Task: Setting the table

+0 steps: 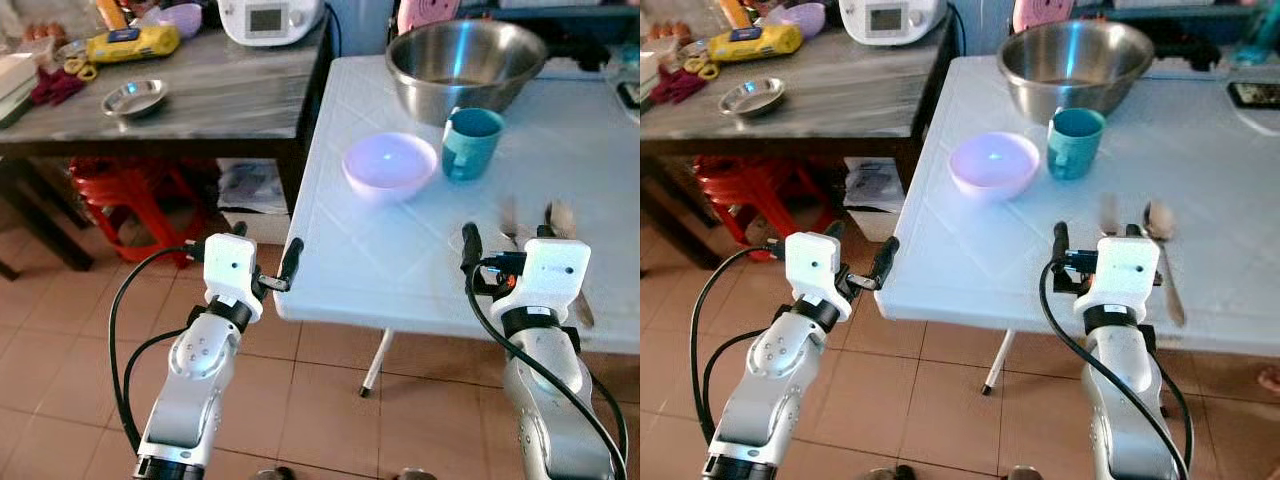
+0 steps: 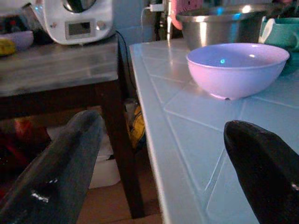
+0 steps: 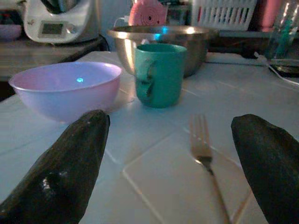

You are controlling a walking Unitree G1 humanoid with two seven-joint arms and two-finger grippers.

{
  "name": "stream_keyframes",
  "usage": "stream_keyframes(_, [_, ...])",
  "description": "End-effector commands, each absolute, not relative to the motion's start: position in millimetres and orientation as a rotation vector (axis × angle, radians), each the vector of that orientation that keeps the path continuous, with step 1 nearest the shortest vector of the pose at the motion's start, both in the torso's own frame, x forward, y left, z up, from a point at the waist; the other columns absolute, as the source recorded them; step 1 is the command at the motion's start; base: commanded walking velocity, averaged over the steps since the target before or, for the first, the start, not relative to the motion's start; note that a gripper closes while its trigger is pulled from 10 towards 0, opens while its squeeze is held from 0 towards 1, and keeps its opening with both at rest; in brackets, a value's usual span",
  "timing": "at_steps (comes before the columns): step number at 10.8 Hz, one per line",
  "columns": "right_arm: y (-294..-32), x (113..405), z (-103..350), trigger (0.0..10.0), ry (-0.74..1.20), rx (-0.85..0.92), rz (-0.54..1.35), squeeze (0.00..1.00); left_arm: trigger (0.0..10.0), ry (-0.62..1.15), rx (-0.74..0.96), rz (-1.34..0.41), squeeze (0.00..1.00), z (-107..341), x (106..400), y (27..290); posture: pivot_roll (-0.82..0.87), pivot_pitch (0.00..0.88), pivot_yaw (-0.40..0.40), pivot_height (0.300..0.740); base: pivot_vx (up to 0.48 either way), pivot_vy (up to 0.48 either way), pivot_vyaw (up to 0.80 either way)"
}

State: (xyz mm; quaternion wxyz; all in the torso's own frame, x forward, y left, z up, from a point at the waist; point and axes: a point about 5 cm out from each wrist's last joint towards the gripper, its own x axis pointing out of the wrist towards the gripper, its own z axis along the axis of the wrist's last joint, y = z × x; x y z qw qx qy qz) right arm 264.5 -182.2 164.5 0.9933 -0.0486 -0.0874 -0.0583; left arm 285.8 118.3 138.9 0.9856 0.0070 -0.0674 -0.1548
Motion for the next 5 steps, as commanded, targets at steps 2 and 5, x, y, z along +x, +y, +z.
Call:
stream_keyframes(2, [-176.4,264.8,164.1,10.0,-0.181,-0.106,-0.103,0.0,10.0,-0.154,0.005,-0.318,0.0,141.0,283.4,124.0,-0.13,0.146,0.123,0.74,0.0,0.0,0.0])
stream_keyframes(5, [-175.4,263.9,163.8,10.0,-0.181,-0.108,-0.103,0.0,10.0,-0.158,-0.001,-0.346,0.0,141.4,281.8,122.3,-0.13,0.151,0.126,0.74,0.0,0.0,0.0])
